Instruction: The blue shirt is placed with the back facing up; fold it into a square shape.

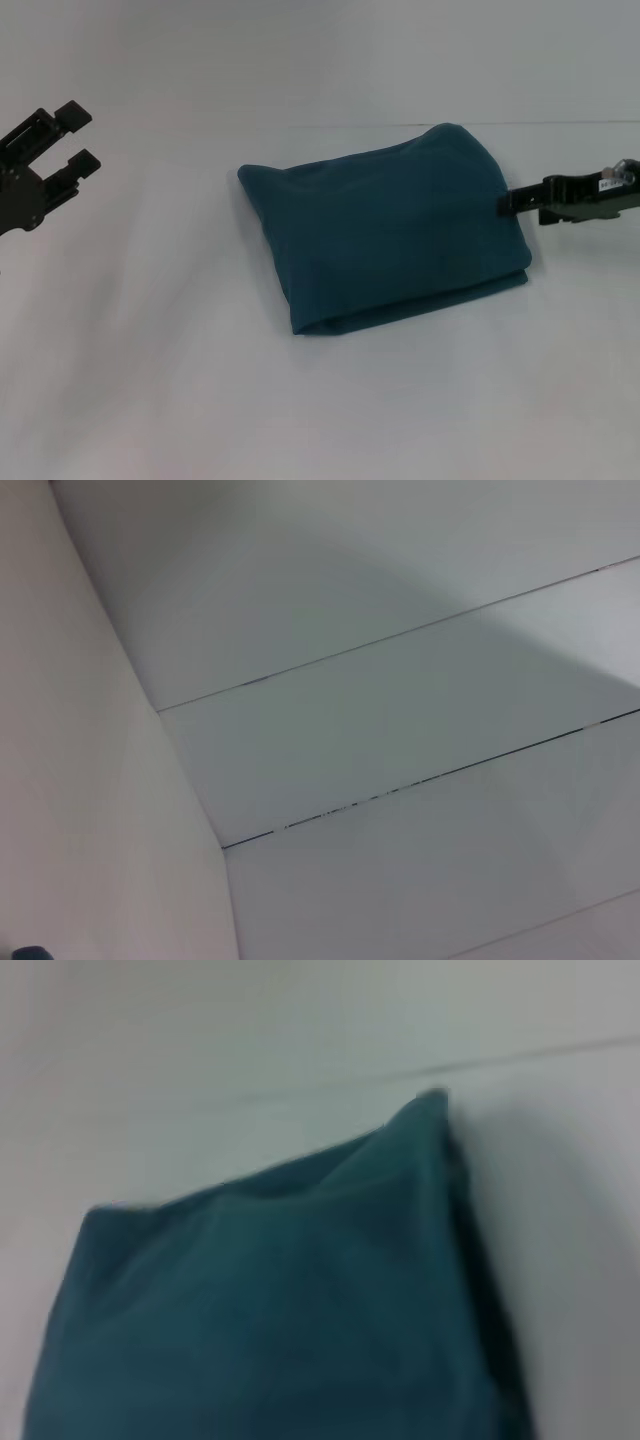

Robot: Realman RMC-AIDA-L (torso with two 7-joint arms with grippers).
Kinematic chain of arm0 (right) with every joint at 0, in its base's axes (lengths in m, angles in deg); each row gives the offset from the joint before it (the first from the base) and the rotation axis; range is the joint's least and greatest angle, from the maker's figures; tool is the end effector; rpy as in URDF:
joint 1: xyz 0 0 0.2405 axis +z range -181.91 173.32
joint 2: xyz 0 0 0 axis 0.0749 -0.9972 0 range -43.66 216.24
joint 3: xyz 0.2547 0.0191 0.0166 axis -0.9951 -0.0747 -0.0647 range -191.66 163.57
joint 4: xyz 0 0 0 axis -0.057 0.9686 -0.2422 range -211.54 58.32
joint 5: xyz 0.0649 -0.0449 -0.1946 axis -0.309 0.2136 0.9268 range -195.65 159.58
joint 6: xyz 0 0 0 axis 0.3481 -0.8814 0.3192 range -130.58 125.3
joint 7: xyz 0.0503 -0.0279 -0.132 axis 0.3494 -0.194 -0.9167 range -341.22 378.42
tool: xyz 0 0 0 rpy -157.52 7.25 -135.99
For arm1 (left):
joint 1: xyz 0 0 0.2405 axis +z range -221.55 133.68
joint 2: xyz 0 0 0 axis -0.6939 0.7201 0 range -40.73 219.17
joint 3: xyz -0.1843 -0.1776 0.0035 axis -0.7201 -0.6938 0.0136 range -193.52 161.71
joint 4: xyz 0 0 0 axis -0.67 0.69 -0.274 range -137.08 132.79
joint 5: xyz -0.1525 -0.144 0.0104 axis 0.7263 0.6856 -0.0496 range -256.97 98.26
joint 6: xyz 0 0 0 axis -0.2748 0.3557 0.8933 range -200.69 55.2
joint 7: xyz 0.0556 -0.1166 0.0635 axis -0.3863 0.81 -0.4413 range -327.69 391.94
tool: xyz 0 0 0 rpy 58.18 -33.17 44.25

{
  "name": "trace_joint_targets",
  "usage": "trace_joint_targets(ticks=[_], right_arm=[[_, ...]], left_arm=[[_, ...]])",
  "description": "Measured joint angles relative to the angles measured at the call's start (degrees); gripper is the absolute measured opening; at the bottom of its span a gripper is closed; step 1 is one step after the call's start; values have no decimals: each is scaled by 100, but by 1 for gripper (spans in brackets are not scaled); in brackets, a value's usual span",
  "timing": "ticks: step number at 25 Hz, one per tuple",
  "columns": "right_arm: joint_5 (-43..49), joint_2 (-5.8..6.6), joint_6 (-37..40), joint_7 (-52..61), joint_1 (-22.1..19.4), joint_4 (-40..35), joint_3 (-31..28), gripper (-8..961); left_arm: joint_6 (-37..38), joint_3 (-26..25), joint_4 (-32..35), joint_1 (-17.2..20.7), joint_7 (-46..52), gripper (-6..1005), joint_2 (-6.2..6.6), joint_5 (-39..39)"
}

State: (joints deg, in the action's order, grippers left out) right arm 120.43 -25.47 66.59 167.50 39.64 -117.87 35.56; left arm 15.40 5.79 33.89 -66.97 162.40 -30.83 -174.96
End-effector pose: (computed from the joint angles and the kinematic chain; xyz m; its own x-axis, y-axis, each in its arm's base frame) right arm 0.2544 0.4273 0.0432 0.3096 -0.8797 -0.3608 -0.9325 -0.2066 -0.2963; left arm -0.3049 0.3203 0.0679 -0.3132 0.5872 0.7464 0.8186 -0.2315 0.5256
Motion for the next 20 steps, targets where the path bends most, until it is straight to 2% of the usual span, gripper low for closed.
trace_joint_targets(ticks=[5, 8, 11, 14, 17, 20], right_arm=[[175, -8, 65, 4, 103, 250, 138, 776], [627, -15, -45, 243, 215, 373, 196, 772], [1190, -21, -109, 644, 254, 311, 193, 769], [1364, 0, -78, 846, 208, 116, 147, 767], [1280, 26, 212, 833, 116, -224, -52, 766], [1031, 69, 626, 609, 82, -443, -532, 767]], left_arm=[[-1, -16, 0, 6, -24, 796, 0, 0], [0, -14, 0, -9, -27, 795, 0, 0], [5, -4, 0, -21, -28, 795, 5, 0], [12, -1, 0, -27, -28, 796, 7, 0], [65, 27, 18, -35, -24, 797, 25, -30], [147, 154, 52, -47, 33, 798, 60, -150]])
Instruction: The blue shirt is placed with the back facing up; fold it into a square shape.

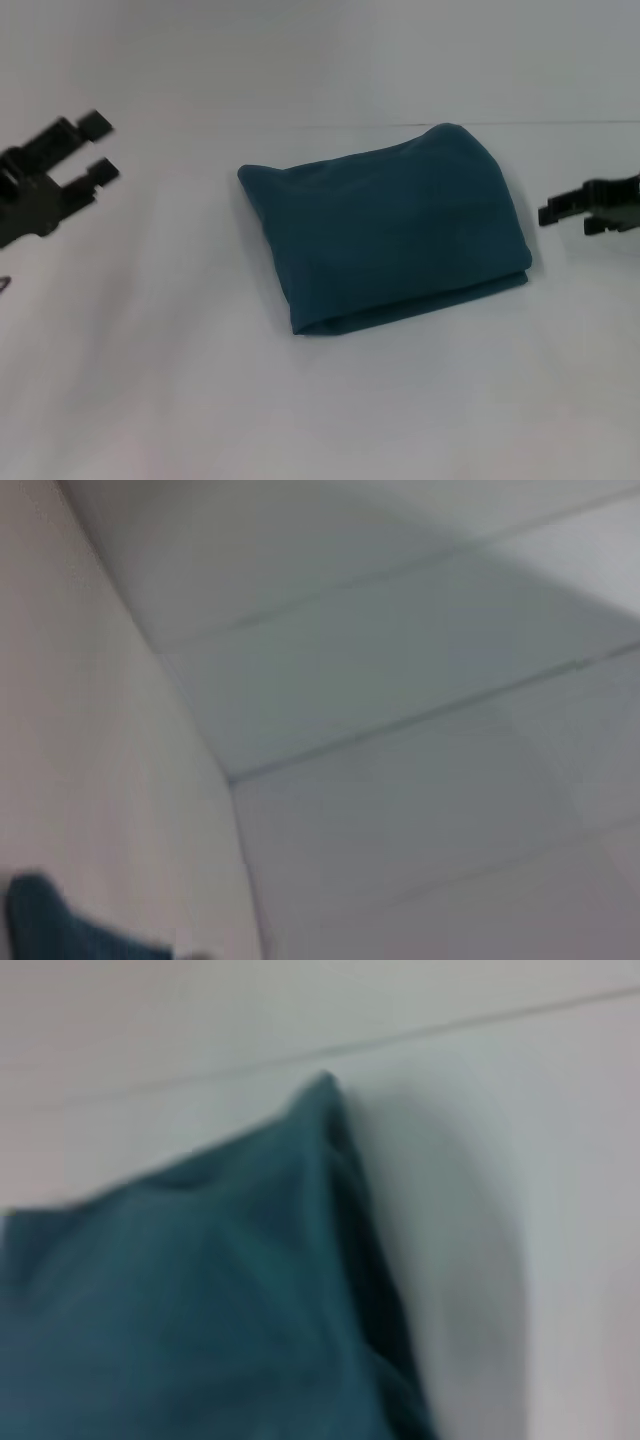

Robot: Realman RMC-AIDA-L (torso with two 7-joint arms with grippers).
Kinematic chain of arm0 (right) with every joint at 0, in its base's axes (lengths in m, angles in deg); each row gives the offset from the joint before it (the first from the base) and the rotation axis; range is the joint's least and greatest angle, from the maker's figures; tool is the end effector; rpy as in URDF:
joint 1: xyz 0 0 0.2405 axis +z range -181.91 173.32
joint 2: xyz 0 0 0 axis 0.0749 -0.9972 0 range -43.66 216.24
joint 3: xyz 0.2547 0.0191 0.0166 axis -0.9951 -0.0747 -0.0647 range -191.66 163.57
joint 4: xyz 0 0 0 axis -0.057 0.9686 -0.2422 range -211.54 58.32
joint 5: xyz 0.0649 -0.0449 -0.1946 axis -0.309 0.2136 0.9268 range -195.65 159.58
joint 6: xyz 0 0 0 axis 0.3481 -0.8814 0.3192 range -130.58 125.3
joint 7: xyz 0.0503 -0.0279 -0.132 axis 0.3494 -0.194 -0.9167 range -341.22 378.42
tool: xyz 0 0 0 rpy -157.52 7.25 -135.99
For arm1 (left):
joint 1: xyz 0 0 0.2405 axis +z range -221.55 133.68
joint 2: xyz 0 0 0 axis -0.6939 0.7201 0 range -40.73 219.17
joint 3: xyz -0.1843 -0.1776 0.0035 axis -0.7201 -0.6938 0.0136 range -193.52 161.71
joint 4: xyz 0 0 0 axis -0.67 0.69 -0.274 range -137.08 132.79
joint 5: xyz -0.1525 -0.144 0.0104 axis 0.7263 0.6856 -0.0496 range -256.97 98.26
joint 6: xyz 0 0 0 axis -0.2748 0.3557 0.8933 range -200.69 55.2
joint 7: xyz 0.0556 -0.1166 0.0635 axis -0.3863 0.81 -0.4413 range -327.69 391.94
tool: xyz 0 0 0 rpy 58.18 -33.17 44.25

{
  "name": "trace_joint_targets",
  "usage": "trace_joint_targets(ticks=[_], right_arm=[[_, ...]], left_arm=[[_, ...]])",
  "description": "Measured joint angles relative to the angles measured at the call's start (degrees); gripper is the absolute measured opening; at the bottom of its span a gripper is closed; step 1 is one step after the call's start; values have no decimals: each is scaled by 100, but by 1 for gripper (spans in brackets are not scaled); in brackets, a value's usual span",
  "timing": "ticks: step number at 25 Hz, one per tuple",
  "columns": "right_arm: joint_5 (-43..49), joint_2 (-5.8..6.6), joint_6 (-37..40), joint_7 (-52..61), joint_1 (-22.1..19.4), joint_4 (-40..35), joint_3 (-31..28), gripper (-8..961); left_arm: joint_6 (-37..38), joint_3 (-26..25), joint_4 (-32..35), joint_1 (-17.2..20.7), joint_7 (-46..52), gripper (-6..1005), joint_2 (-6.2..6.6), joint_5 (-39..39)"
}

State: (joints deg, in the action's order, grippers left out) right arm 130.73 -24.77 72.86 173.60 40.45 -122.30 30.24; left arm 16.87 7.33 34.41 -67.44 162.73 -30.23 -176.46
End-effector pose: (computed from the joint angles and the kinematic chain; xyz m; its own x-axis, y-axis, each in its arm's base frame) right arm 0.2622 0.4239 0.0711 0.2389 -0.9097 -0.3396 -0.9269 -0.1094 -0.3590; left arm -0.2991 0.3211 0.0662 -0.2655 0.6324 0.7278 0.8234 -0.2439 0.5123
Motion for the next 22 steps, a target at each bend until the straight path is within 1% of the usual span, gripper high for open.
trace_joint_targets(ticks=[1, 3, 5, 8, 10, 12, 14, 15, 17, 22], right_arm=[[-141, 34, 170, -112, -3, -22, -206, 768], [-391, 104, 427, -235, -2, -39, -547, 768], [-585, 146, 591, -276, -9, -84, -710, 769], [-718, 178, 715, -278, -42, -192, -823, 770], [-726, 190, 736, -276, -50, -213, -883, 771], [-727, 190, 742, -277, -51, -214, -900, 772], [-727, 190, 744, -285, -52, -215, -905, 773], [-727, 190, 749, -291, -53, -216, -905, 773], [-727, 190, 758, -304, -54, -216, -904, 774], [-727, 191, 769, -312, -54, -217, -904, 776]], left_arm=[[110, 192, 51, -32, 161, 798, 46, -334], [161, 280, 96, -58, 321, 797, 59, -608], [224, 471, 155, -90, 539, 797, 48, -944], [227, 946, 167, -125, 792, 797, -28, -1182], [-6, 1531, 166, -175, 1103, 797, -116, -1345], [-177, 1799, 142, -220, 1270, 797, -167, -1447], [-316, 1918, 94, -277, 1385, 798, -210, -1491], [-425, 1943, 10, -341, 1427, 798, -250, -1496], [-476, 1948, -42, -370, 1432, 798, -264, -1498], [-936, 2029, -447, -588, 1444, 798, -290, -1521]])
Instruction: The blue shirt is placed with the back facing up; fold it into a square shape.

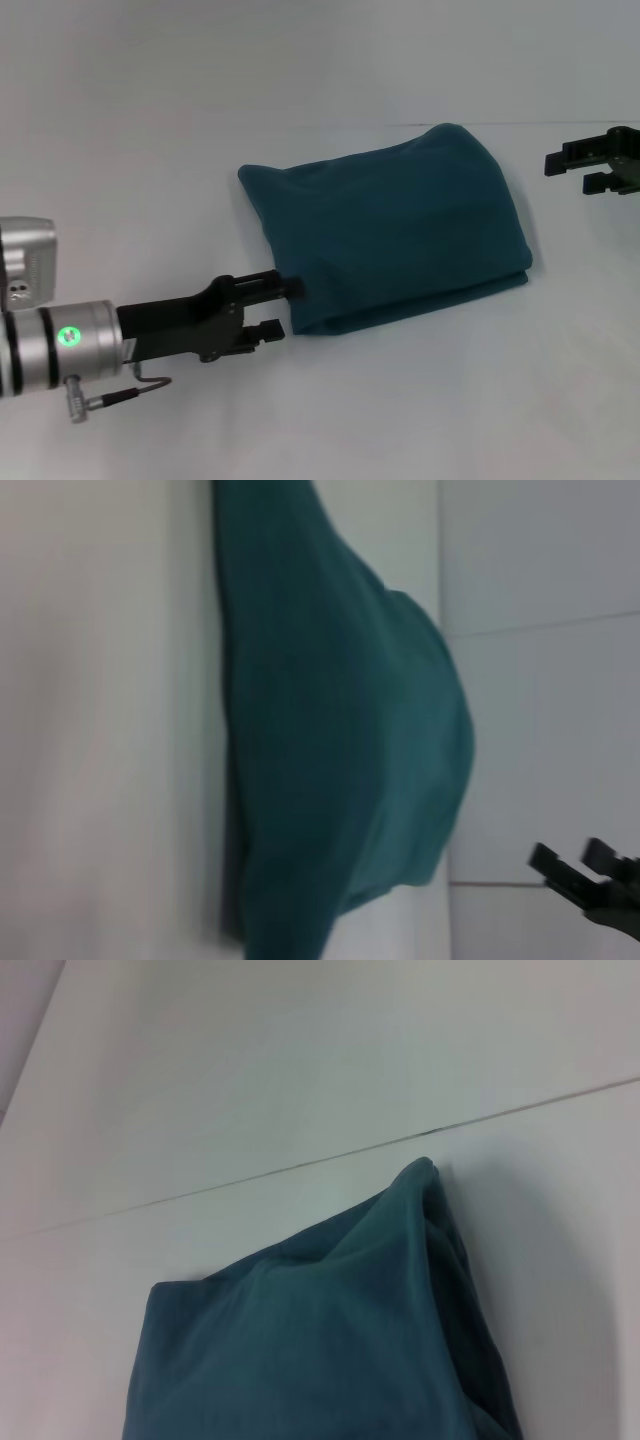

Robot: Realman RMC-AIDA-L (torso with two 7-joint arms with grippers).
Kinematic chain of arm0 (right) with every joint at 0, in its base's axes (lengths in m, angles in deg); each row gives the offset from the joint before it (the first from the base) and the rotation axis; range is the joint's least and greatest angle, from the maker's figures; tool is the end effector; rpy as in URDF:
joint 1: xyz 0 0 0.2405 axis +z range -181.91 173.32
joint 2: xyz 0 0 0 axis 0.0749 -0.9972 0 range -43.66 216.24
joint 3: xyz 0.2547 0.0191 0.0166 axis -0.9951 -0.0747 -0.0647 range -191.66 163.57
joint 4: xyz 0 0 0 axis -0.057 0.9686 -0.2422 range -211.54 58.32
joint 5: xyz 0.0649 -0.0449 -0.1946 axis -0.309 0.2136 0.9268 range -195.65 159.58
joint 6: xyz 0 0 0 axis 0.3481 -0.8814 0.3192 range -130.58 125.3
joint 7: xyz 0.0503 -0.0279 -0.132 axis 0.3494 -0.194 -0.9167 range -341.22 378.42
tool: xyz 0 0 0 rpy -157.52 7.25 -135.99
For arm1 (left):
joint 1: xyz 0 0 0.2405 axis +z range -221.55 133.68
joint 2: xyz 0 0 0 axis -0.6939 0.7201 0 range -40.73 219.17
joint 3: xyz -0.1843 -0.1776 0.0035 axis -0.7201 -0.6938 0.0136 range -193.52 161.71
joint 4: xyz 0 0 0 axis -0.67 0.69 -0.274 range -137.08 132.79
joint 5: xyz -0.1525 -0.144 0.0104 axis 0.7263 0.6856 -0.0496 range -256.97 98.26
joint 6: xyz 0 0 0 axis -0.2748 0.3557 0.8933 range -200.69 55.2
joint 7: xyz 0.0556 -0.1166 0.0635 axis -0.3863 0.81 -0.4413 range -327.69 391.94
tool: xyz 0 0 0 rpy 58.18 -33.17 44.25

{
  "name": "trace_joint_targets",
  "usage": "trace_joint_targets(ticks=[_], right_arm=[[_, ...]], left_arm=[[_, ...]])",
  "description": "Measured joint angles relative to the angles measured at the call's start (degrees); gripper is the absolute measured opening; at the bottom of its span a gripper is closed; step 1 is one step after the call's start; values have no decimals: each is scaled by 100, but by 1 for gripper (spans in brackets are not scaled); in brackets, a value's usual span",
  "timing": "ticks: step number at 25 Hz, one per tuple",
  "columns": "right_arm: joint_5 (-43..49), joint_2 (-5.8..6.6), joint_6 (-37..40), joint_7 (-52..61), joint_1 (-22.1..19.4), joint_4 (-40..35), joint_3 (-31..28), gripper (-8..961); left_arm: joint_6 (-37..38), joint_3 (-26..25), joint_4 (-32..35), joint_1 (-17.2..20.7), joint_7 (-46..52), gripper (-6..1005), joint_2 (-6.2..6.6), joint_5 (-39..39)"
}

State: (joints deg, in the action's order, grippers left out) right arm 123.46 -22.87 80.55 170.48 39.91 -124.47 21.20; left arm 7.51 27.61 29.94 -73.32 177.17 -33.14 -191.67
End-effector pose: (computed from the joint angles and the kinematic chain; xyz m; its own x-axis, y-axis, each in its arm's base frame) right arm 0.2504 0.4199 0.1028 0.1940 -0.8826 -0.4283 -0.9760 -0.1295 -0.1753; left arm -0.2668 0.3218 -0.0461 -0.2159 0.9249 0.3128 0.9054 0.0698 0.4187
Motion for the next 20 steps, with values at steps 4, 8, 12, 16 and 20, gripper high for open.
trace_joint_targets(ticks=[4, 8, 12, 16, 20], right_arm=[[0, 0, 3, -1, 0, -3, -3, 778], [0, 0, 6, -1, -2, -4, -6, 779], [0, 2, 20, -1, -22, -4, -9, 781], [0, 11, 22, -1, -42, -4, -30, 782], [0, 17, 27, -4, -53, -4, -68, 784]], left_arm=[[-213, 53, -139, -73, -10, 797, -6, -4], [-856, 79, -411, -207, -139, 793, -140, -10], [-1057, 85, -583, -275, -183, 792, -139, -15], [-1225, 87, -658, -282, -233, 792, -144, -17], [-1373, 87, -770, -342, -263, 793, -148, 3]])
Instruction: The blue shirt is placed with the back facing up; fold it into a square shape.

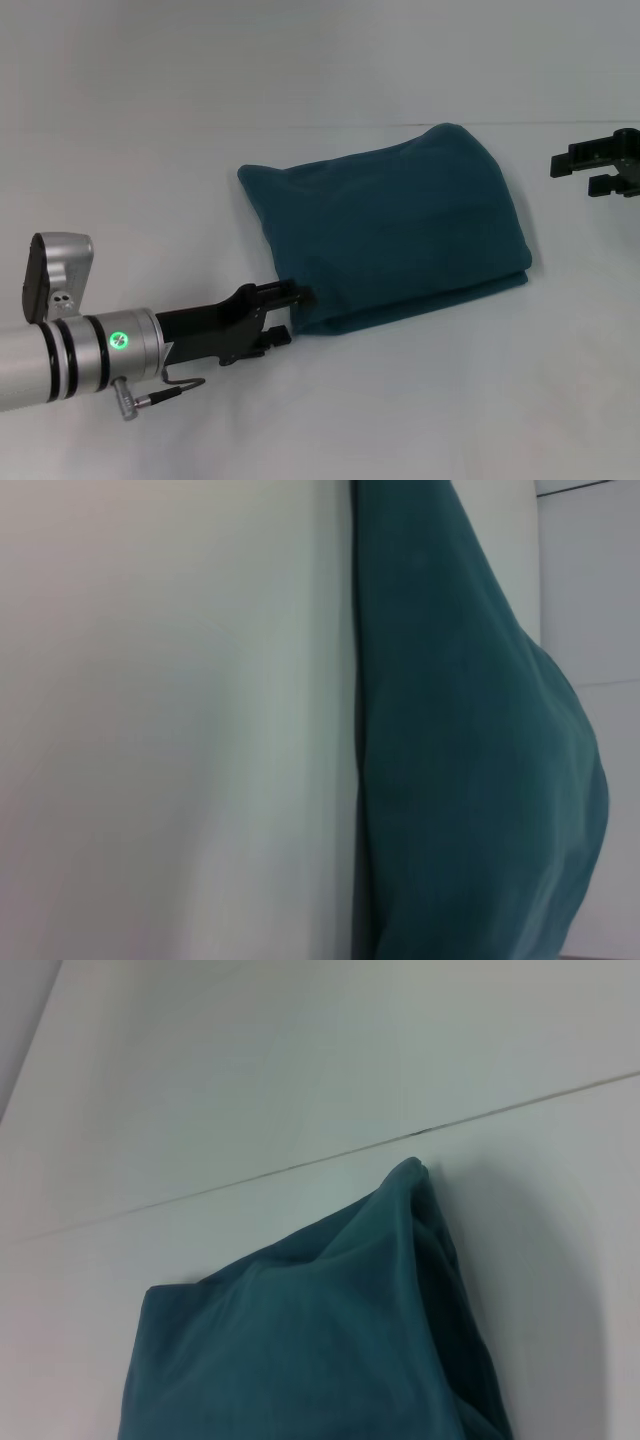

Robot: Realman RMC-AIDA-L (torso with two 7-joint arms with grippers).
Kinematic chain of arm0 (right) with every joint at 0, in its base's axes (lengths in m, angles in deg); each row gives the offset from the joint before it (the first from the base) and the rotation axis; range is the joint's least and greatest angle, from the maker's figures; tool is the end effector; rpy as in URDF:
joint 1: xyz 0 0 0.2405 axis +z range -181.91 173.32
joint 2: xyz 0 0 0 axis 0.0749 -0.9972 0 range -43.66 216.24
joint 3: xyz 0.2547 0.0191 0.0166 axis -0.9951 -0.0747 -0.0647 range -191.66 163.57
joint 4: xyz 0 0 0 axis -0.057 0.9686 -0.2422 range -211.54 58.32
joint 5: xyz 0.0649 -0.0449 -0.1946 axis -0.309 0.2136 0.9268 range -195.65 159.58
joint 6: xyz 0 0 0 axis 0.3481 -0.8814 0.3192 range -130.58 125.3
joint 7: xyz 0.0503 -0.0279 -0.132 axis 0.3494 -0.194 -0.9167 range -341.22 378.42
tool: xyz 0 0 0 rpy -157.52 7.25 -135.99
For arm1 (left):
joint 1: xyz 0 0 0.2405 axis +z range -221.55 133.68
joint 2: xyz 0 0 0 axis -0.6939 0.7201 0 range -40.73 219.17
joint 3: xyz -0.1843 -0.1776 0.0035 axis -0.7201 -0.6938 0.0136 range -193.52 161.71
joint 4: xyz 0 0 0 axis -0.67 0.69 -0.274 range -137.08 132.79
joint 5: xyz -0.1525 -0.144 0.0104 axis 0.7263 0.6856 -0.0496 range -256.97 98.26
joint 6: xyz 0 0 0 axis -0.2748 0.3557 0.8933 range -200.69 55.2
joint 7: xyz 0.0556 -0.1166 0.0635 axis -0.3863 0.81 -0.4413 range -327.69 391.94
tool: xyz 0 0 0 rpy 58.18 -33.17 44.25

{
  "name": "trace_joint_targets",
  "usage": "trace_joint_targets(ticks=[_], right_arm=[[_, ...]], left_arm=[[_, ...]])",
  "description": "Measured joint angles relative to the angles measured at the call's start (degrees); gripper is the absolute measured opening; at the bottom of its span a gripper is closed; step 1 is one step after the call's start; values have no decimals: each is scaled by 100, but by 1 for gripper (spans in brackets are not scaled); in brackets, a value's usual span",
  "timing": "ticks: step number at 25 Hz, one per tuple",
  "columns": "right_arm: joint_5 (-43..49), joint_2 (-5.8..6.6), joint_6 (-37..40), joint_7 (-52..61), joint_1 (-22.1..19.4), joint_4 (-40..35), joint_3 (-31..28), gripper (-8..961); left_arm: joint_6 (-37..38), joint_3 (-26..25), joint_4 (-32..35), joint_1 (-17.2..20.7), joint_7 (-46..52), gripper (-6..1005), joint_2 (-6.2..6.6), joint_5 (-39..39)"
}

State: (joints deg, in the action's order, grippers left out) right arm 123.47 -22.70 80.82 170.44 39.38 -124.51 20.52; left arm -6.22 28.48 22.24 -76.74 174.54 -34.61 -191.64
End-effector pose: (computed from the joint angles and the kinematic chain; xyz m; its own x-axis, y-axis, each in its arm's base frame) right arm 0.2548 0.4174 0.1054 0.1808 -0.8822 -0.4348 -0.9785 -0.1168 -0.1699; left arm -0.2730 0.3337 -0.0816 -0.2674 0.8888 0.3722 0.9316 0.1399 0.3354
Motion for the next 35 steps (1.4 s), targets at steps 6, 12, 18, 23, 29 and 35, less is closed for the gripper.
trace_joint_targets(ticks=[6, 12, 18, 23, 29, 35], right_arm=[[0, 0, 13, -5, 0, 0, -25, 786], [-9, 8, 25, -6, -9, 0, -67, 789], [-47, 10, 39, -6, -17, -10, -99, 791], [-65, 18, 40, -5, -18, -26, -121, 793], [-70, 23, 39, -3, -18, -26, -133, 796], [-71, 27, 39, -2, -17, -26, -170, 798]], left_arm=[[-157, -15, -254, -253, -134, 793, -9, 22], [-205, -20, -303, -295, -140, 786, -1, -4], [-191, -35, -257, -252, -131, 656, 8, -18], [-220, -16, -270, -270, -137, 339, 6, -18], [-222, -16, -279, -270, -139, 215, 3, -13], [-187, -18, -281, -250, -153, 99, -7, 1]])
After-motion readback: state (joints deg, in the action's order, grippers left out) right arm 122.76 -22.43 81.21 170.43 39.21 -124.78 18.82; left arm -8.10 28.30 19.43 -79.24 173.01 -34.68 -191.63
